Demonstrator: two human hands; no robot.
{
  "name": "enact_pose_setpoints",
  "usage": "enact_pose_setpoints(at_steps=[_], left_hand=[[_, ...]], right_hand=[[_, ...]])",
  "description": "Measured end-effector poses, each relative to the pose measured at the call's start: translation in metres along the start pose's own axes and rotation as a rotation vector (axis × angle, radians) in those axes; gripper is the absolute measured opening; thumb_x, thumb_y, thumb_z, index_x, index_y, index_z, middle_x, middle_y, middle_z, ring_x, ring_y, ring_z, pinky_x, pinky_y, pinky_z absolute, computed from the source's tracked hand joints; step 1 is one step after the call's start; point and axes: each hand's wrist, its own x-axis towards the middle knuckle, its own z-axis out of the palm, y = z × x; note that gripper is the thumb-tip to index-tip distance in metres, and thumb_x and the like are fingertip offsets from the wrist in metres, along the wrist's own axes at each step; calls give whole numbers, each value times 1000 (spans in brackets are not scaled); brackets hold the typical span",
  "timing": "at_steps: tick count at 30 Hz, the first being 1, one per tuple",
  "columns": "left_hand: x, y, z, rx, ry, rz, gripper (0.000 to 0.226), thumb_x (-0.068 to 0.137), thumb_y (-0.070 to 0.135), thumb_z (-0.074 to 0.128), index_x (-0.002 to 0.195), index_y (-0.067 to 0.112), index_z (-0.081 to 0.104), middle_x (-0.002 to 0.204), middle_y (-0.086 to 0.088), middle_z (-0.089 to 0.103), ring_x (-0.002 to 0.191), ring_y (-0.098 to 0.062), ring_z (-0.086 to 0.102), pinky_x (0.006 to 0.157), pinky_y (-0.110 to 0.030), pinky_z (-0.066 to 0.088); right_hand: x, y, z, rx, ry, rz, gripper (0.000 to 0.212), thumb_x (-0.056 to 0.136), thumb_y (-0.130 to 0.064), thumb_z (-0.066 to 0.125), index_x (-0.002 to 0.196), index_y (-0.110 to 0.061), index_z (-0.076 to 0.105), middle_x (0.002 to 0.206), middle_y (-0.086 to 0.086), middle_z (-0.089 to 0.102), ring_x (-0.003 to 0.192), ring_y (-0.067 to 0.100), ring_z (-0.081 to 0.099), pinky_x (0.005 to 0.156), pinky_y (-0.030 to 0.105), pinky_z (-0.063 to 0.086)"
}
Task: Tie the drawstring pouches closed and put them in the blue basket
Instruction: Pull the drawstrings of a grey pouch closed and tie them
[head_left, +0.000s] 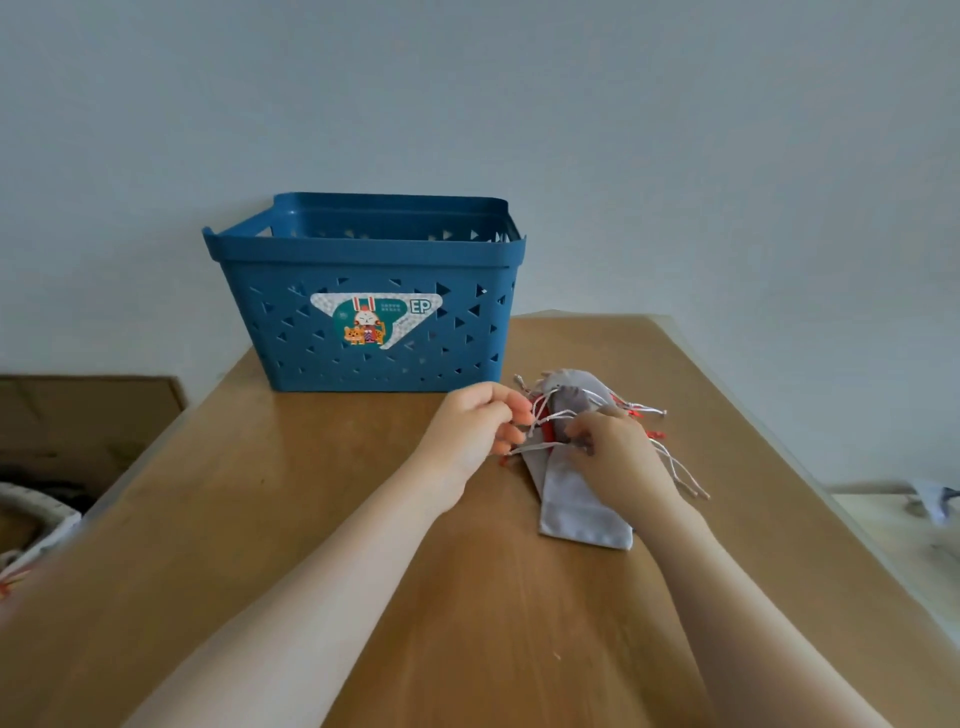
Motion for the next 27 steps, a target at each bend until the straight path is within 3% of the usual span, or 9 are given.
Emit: enact_pose_setpoints(at_steps=[4, 8, 12, 14, 16, 17, 19, 21, 27], left_hand=[[-12, -12, 0, -76, 47, -57, 29, 92, 0, 41, 82, 13, 65, 80, -1, 68, 67, -11, 60, 69, -24, 51], [-19, -5, -2, -91, 76, -46, 26, 94, 3, 42, 86, 14, 64, 86, -2, 68, 66, -9, 60, 66, -22, 50], [-24, 9, -6, 265, -5, 149, 23, 93, 16, 49, 111, 30, 54, 121, 15, 48, 74, -6, 60, 59, -13, 42], [-24, 16, -4, 367, -59, 234, 33, 93, 25, 53, 124, 34, 49, 129, 19, 43, 88, -4, 60, 68, -13, 42], [-23, 25, -4, 339, -24, 277, 31, 92, 33, 52, 123, 35, 51, 121, 13, 55, 95, -4, 59, 74, -19, 42], [-23, 29, -4, 290, 13, 297, 25, 93, 34, 50, 117, 33, 55, 111, 10, 61, 88, -5, 62, 71, -21, 42], [-21, 36, -5, 168, 96, 334, 19, 96, 25, 44, 102, 28, 62, 91, 2, 67, 74, -12, 64, 66, -28, 45], [-17, 37, -7, 110, 137, 354, 28, 98, 17, 39, 92, 29, 64, 82, -5, 69, 74, -22, 65, 69, -36, 50], [-13, 18, -18, 101, 88, 364, 23, 95, 5, 50, 92, 22, 65, 79, 5, 68, 71, -6, 66, 67, -19, 51]], right_hand=[[-6, 8, 7, -153, 80, 12, 20, 90, -17, 50, 106, -13, 63, 110, 6, 56, 106, 25, 50, 74, 31, 40], [-5, 0, -1, -212, -30, 3, 22, 86, -15, 48, 95, -17, 69, 99, 5, 63, 83, 24, 52, 62, 29, 41], [-3, -17, -24, -100, 80, -142, 16, 86, -19, 55, 91, -14, 69, 102, 5, 58, 95, 26, 50, 77, 36, 44], [-5, -30, -38, 27, 132, -234, 14, 86, -23, 57, 93, -13, 64, 103, 4, 58, 98, 27, 49, 83, 37, 40], [-6, -45, -48, 180, 132, -285, 14, 86, -22, 55, 92, -11, 61, 96, 2, 63, 93, 24, 54, 80, 35, 42], [-7, -51, -52, 273, 126, -293, 15, 86, -23, 55, 90, -10, 62, 91, 1, 66, 89, 20, 58, 78, 32, 44], [-7, -59, -57, 441, 140, -281, 12, 87, -24, 59, 86, -13, 62, 83, -2, 67, 81, 11, 61, 72, 21, 46], [-5, -60, -57, 541, 155, -248, 5, 87, -23, 62, 84, -19, 60, 79, -6, 64, 75, 6, 59, 66, 13, 44], [4, -48, -42, 384, -40, -209, 27, 90, -34, 58, 114, -23, 56, 91, -4, 63, 64, 2, 55, 59, 17, 46]])
